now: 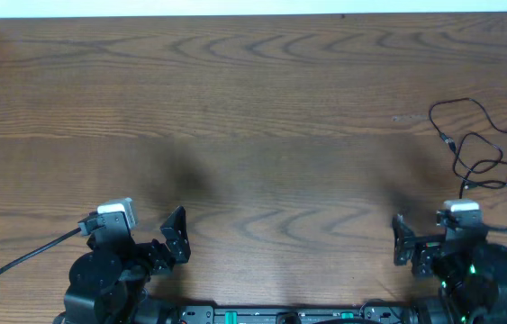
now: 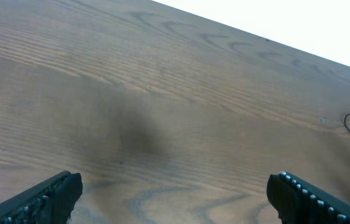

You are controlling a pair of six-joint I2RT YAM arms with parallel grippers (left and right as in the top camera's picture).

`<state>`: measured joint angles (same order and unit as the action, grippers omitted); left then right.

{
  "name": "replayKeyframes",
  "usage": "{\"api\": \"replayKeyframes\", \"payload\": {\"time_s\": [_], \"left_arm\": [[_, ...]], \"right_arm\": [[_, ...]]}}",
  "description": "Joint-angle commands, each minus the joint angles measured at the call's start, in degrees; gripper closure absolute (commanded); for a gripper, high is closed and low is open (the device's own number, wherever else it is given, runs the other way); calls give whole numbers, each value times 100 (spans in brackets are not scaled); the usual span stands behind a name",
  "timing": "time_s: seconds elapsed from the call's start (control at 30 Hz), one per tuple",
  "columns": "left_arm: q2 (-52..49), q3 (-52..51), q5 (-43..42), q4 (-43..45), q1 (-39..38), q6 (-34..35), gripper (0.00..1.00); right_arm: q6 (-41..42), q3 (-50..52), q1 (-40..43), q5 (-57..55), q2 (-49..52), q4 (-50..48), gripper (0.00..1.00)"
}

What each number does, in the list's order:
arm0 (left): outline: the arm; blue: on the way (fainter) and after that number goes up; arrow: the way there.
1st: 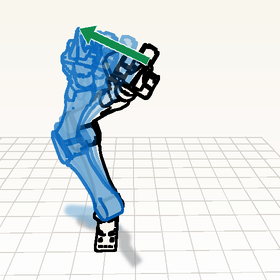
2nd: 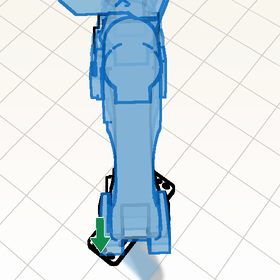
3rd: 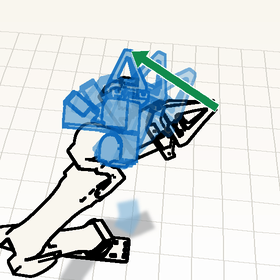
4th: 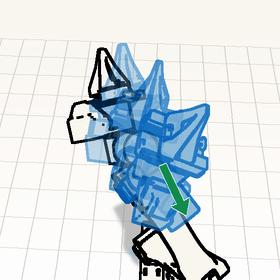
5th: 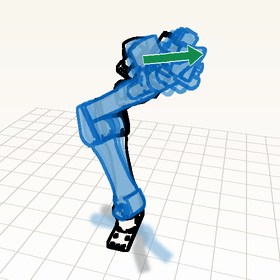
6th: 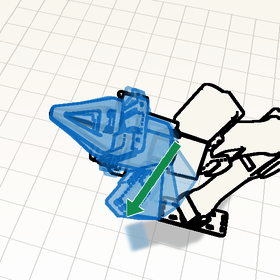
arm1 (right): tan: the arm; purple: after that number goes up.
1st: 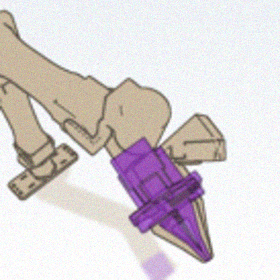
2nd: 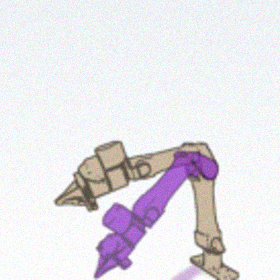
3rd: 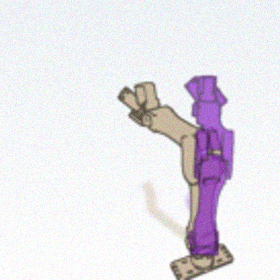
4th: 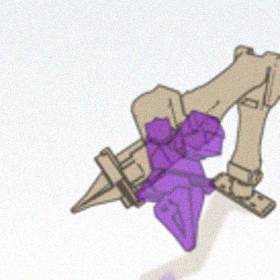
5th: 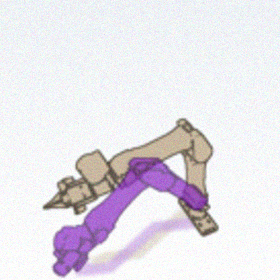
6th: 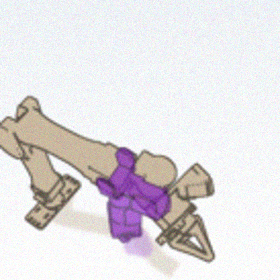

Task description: Untangle cables

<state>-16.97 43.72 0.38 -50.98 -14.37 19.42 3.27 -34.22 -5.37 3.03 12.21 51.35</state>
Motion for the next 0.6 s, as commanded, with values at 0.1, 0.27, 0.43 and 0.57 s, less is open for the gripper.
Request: {"api": "replayKeyframes", "payload": {"time_s": [0.1, 0.27, 0.43, 0.57], "left_arm": [[24, -33, 72, 7, -11, -94, 0], [24, -33, 72, 7, -11, -92, 0], [24, -33, 72, 9, -11, -92, 0], [24, -33, 72, 9, -11, -92, 0]], "right_arm": [[-229, 922, 11, 20, -708, -1443, 1], [-232, 1910, 7, 13, -1093, -3364, 1], [-361, 3084, 7, -4, -1165, -6127, 1], [-407, 3397, 9, 4, -1191, -6747, 1]]}}
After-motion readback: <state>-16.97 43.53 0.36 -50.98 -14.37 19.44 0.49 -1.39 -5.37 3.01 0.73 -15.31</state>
